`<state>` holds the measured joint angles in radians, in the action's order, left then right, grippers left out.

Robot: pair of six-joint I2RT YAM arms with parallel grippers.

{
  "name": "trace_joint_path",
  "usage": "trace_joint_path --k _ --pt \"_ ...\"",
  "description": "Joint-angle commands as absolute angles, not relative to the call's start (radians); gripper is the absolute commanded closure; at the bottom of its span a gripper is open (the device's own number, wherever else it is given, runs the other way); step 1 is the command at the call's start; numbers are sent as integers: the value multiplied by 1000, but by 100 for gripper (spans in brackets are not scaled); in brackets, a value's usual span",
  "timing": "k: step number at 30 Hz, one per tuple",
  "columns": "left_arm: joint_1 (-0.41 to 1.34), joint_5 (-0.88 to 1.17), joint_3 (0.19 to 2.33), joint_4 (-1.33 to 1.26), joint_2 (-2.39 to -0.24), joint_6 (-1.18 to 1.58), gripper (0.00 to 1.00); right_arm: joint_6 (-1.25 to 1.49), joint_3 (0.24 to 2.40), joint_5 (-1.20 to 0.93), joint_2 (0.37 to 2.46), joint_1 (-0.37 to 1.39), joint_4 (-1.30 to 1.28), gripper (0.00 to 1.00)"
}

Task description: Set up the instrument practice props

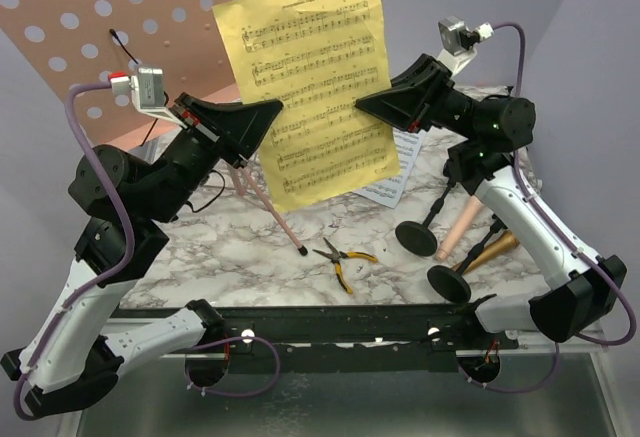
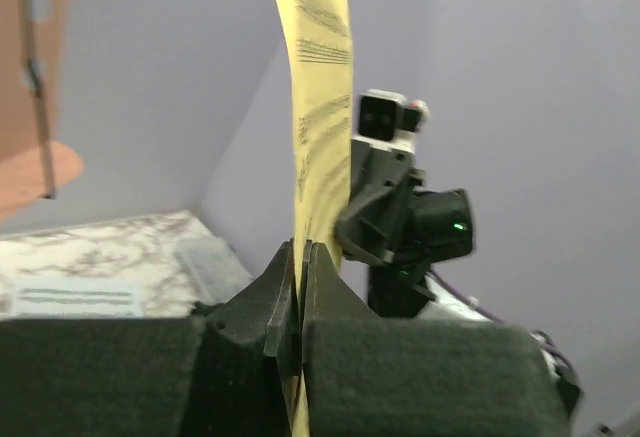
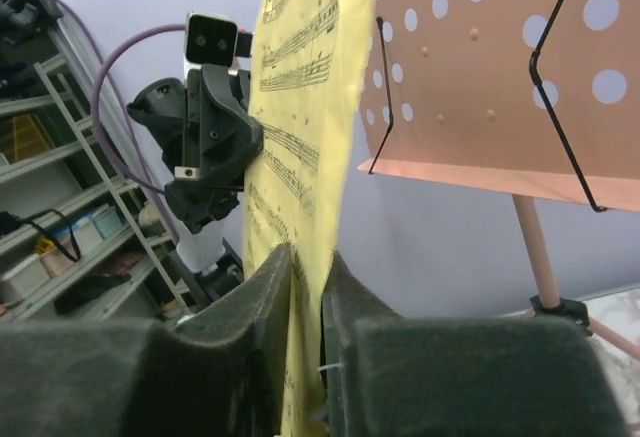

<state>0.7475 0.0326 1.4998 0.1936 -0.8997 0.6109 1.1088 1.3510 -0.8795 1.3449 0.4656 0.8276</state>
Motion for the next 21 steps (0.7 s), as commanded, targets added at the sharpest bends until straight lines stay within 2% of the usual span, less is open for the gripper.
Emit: trace_joint_path --k 1,3,5,11,21 --pt "747 -260 1595 330 -895 389 100 977 1425 -763 1355 472 690 68" --pt "747 -381 1640 368 -897 294 100 904 1463 -675 1365 474 569 50" --pt "747 -469 1699 397 -908 205 100 850 1518 -603 1391 474 460 43" --pt "748 -558 1873 484 -988 10 100 798 1706 -539 1533 486 331 42" --pt "748 -593 1950 485 -1061 -95 100 723 2038 -442 1745 595 171 41"
